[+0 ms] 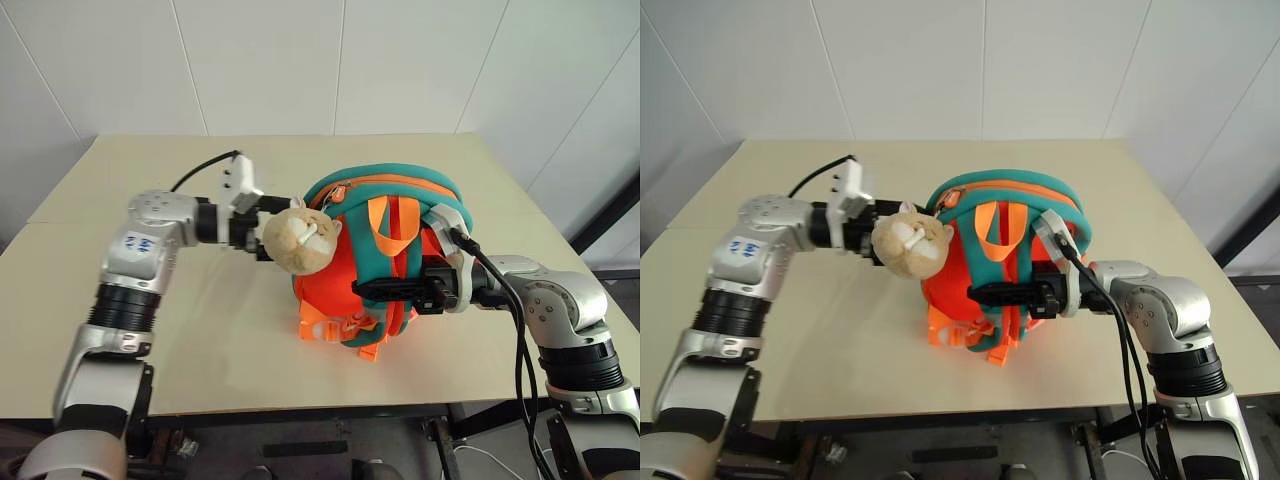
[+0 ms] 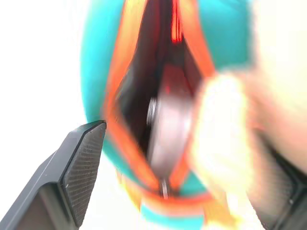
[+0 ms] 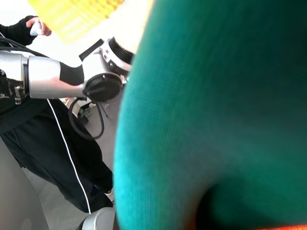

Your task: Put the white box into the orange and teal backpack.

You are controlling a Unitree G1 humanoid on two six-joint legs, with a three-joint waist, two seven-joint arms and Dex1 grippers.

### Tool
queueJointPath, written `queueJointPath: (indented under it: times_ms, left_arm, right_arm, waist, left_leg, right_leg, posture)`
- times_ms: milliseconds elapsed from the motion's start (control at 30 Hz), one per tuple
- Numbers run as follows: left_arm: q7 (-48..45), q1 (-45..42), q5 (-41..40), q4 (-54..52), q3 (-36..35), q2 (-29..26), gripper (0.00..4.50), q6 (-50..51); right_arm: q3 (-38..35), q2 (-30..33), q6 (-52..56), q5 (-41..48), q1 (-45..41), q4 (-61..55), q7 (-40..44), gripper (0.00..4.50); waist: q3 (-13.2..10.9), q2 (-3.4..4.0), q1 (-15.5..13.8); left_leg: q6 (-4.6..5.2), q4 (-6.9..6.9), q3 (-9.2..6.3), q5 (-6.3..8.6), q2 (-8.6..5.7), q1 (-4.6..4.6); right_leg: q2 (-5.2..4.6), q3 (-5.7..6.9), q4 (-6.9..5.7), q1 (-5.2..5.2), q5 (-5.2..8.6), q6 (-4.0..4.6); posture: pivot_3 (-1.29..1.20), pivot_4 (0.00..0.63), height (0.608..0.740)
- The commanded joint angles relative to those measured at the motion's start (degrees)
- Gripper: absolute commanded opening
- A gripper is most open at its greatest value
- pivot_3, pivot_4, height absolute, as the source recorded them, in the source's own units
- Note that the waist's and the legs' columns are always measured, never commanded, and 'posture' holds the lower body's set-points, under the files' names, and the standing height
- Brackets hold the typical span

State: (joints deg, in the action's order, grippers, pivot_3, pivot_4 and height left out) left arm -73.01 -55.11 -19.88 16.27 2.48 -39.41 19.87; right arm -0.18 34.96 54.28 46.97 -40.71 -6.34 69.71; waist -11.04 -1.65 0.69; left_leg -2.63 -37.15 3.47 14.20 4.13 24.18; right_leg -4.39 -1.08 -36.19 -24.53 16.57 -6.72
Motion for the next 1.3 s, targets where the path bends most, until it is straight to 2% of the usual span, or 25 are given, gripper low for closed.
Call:
queueJointPath:
  times_ms: [33,167,333,500,733,1000,1300]
  left_arm:
    - [-3.3,0.61,-1.18,-0.93,-2.02,-2.47,4.28,-1.58]
    - [-4.4,3.06,-2.7,-2.4,-4.39,-4.26,4.28,-2.28]
    - [-2.27,4.55,-8.78,-8.35,-7.67,-1.1,4.28,1.4]
    - [-0.88,6.55,-15.15,-16.59,-8.94,-0.47,4.28,8.18]
    - [-0.48,10.15,-19.14,-25.97,-8.5,-3.42,4.28,13.61]
    - [4.01,11.24,-16.05,-27.23,-4.79,0.11,4.28,11.04]
    - [11.75,12.12,-5.88,-26.73,-0.96,4.28,4.28,1.67]
  right_arm:
    - [-0.23,0.11,-0.89,0.52,-0.54,-0.59,0.28,0.0]
    - [-0.27,0.51,-0.96,0.41,-0.51,-0.33,0.48,0.0]
    - [0.01,0.49,-0.91,0.08,-0.92,0.21,0.5,0.0]
    - [0.12,1.13,-0.59,-0.04,-0.76,0.25,0.7,0.0]
    - [-0.16,1.72,-0.2,0.29,-0.02,-0.26,0.39,0.0]
    - [-0.03,1.12,-0.47,0.32,0.07,-0.28,-0.24,0.0]
    - [-0.24,1.05,-0.46,0.55,0.11,-0.7,-0.63,0.0]
  waist:
    - [0.0,0.0,-0.28]
    - [0.0,0.0,-0.47]
    - [0.0,0.0,-0.59]
    - [0.0,0.0,-0.31]
    - [0.0,0.0,-0.33]
    - [0.0,0.0,-0.51]
    - [0.0,0.0,-0.52]
  left_leg:
    - [0.0,0.0,0.0,0.0,0.0,0.0]
    - [0.02,0.0,0.01,0.01,0.0,0.0]
    - [0.03,-0.04,0.01,0.02,0.0,0.01]
    - [0.03,-0.04,0.01,0.02,0.0,-0.02]
    - [0.03,-0.04,0.04,0.02,0.0,-0.05]
    - [0.05,-0.08,0.04,0.01,0.0,-0.06]
    - [0.05,-0.06,0.05,0.01,-0.01,-0.05]
  right_leg:
    - [0.0,0.0,0.0,0.0,0.0,0.0]
    - [0.0,-0.01,0.01,0.0,0.0,0.0]
    - [0.0,-0.02,-0.01,0.01,0.0,0.0]
    - [0.0,-0.06,-0.06,0.01,0.0,-0.01]
    - [0.01,-0.11,-0.1,0.0,0.0,0.0]
    - [0.01,-0.12,-0.1,0.02,0.0,0.0]
    - [0.02,-0.13,-0.08,0.02,-0.01,-0.01]
  posture:
    - [0.0,0.15,0.74]
    - [0.0,0.15,0.74]
    - [0.0,0.15,0.74]
    - [0.0,0.15,0.74]
    - [0.0,0.15,0.74]
    - [0.0,0.15,0.74]
    - [0.0,0.15,0.74]
